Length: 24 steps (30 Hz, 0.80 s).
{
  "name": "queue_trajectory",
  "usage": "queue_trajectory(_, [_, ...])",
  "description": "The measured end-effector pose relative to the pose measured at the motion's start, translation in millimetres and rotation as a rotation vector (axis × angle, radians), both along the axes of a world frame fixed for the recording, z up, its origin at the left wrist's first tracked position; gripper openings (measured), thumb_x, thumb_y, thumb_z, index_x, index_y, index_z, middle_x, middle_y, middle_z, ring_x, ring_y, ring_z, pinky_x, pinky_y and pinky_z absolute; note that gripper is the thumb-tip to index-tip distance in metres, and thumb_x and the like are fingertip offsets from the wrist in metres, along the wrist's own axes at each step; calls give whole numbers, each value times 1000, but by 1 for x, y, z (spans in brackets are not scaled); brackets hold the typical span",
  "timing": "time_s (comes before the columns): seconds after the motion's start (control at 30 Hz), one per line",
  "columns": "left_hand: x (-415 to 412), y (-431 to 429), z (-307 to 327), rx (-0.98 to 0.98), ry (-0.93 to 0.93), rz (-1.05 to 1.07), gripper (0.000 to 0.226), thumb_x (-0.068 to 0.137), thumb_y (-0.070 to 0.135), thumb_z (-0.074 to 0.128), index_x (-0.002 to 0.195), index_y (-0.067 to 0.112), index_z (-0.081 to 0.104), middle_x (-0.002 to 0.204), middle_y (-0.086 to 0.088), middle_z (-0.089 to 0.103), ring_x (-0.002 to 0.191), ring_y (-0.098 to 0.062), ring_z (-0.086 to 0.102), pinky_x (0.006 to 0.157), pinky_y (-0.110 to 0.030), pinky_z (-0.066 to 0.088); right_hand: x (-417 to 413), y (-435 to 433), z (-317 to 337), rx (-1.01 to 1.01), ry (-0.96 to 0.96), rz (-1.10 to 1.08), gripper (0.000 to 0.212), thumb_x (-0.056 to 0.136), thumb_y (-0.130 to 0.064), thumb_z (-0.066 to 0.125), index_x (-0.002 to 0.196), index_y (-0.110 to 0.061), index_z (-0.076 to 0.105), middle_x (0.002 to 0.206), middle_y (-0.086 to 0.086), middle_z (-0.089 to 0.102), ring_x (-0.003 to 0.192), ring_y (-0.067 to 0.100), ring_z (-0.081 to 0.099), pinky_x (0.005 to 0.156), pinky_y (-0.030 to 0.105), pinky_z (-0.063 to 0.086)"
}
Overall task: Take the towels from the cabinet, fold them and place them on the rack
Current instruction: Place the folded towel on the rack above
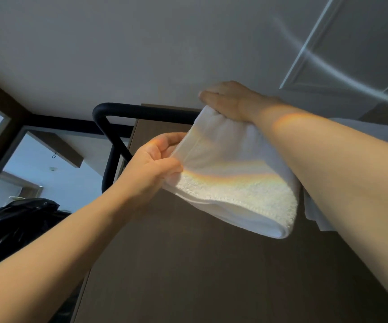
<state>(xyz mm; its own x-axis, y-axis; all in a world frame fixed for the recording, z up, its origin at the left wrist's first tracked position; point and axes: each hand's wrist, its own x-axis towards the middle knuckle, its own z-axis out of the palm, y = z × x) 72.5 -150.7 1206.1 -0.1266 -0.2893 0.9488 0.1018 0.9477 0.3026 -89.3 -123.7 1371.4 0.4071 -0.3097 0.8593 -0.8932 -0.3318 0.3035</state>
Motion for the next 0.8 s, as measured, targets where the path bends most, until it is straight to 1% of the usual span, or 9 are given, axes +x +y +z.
queue_trajectory(0.07, [2,-1,2,22,-42,46,59,65,3,52,121,21,56,103,-1,74,88,-22,72,72,-30,60,0,-2,2,-17,2,0,43,96,-48,35,67,-20,48,92,4,58,97,29,58,90,42,47])
queue_trajectory(0.13, [2,1,3,29,-116,73,61,67,5,53,125,24,53,107,1,73,96,-23,71,78,-34,60,0,1,0,-150,16,-16,41,97,-51,42,71,-20,51,88,-1,56,90,24,55,76,34,42])
queue_trajectory(0.23, [2,3,3,5,-157,65,63,69,4,52,129,24,51,114,5,71,101,-16,69,73,-23,56,-12,12,-11,-221,-8,-12,37,92,-60,48,88,-24,59,89,-6,59,88,19,53,73,31,40])
queue_trajectory(0.33, [0,5,1,-22,-145,64,68,69,3,51,134,24,48,117,8,69,106,-14,67,80,-24,56,-33,12,-27,-99,-15,27,44,92,-60,47,100,-20,64,98,0,66,94,22,60,82,38,50])
queue_trajectory(0.5, [-7,7,-6,-65,-113,58,79,68,-1,50,141,26,39,128,10,62,115,-11,61,83,-25,55,-36,0,-29,-53,36,-28,51,102,-56,27,123,-22,58,133,3,59,125,26,51,102,41,40])
queue_trajectory(0.6, [-10,7,-4,-77,-51,66,79,69,-2,47,141,31,37,127,14,62,116,-10,61,83,-24,55,-26,-2,-15,63,3,42,54,101,-58,27,134,-26,57,145,2,51,134,24,46,111,37,33])
queue_trajectory(0.67, [-12,9,3,-62,-19,94,82,69,1,47,144,30,33,125,17,63,113,-8,62,82,-23,54,-26,-1,-8,156,-59,83,50,99,-61,32,130,-31,59,142,0,53,132,23,48,107,34,34])
queue_trajectory(0.7, [-14,10,7,-57,-14,100,82,68,2,47,145,29,33,123,19,63,112,-5,62,82,-24,54,-27,0,-5,166,-65,81,47,98,-61,34,122,-33,63,136,0,57,128,23,51,103,32,36])
queue_trajectory(0.8, [-17,13,11,-37,-12,94,82,67,3,47,144,26,37,130,16,58,116,-3,58,90,-27,53,-35,8,-6,42,-32,54,48,99,-59,36,83,-23,65,102,5,68,105,27,62,80,30,39])
